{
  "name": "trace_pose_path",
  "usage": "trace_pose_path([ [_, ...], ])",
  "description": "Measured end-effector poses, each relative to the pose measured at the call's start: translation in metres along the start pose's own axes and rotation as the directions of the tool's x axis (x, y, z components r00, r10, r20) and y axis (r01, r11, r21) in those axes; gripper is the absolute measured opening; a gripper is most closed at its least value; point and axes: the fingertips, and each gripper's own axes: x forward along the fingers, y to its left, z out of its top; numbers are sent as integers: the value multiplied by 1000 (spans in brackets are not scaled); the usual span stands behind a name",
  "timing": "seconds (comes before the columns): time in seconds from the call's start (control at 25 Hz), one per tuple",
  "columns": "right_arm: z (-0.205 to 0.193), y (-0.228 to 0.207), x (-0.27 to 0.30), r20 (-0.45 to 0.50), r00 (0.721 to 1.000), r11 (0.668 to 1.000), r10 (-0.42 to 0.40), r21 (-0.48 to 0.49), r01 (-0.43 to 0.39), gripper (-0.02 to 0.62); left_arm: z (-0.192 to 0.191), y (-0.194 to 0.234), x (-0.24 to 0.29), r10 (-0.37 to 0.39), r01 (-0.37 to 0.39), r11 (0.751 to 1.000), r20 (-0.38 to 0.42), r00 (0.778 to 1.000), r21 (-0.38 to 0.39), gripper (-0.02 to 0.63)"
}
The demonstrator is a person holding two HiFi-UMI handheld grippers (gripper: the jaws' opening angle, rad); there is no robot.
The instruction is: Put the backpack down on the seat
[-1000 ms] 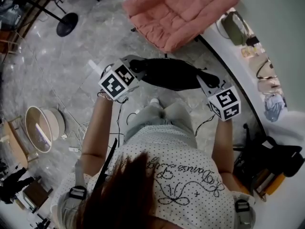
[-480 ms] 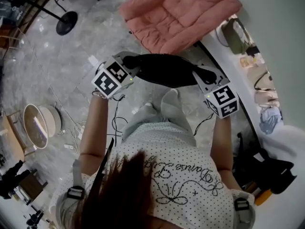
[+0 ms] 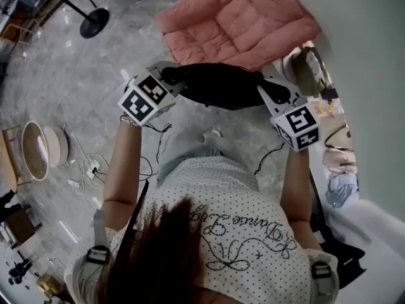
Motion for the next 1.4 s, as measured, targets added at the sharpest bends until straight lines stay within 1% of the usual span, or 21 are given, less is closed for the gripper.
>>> trace_pose_path([
  [0.12, 3, -22, -1, 11, 1000, 1000, 7, -30, -6, 52, 14, 3, 9, 20, -20, 1000, 6, 1000, -11, 16],
  [0.32, 12, -44, 12, 23, 1000, 999, 22, -33, -21, 52, 23, 24, 16, 45, -45, 999, -2, 999, -7, 17],
  [0.48, 17, -57, 28, 16, 1000, 1000, 13, -15, -13, 52, 24, 50, 26, 37, -37, 999, 6, 999, -17, 17],
  [0.6, 21, -73, 33, 22, 1000, 1000, -8, -4, 8, 52, 34, 68, 40, 34, -34, 999, 20, 999, -13, 17],
  [0.72, 27, -94, 38, 21, 999, 1000, -28, 14, 28, 52, 46, 88, 55, 9, -9, 1000, 33, 999, -1, 17],
  [0.88, 50, -125, 63, 7, 997, 997, -77, 32, 77, 52, 59, 136, 66, -37, 36, 999, 64, 997, 28, 16],
  [1.12, 90, -167, 113, 11, 990, 987, -143, 77, 141, 52, 75, 221, 76, -83, 75, 994, 87, 993, 85, 17],
  [1.24, 110, -188, 136, 13, 984, 981, -175, 87, 174, 52, 81, 260, 81, -101, 92, 991, 88, 991, 99, 15],
  [1.4, 127, -208, 171, 6, 978, 971, -210, 119, 208, 52, 80, 305, 89, -124, 115, 987, 75, 989, 112, 15],
])
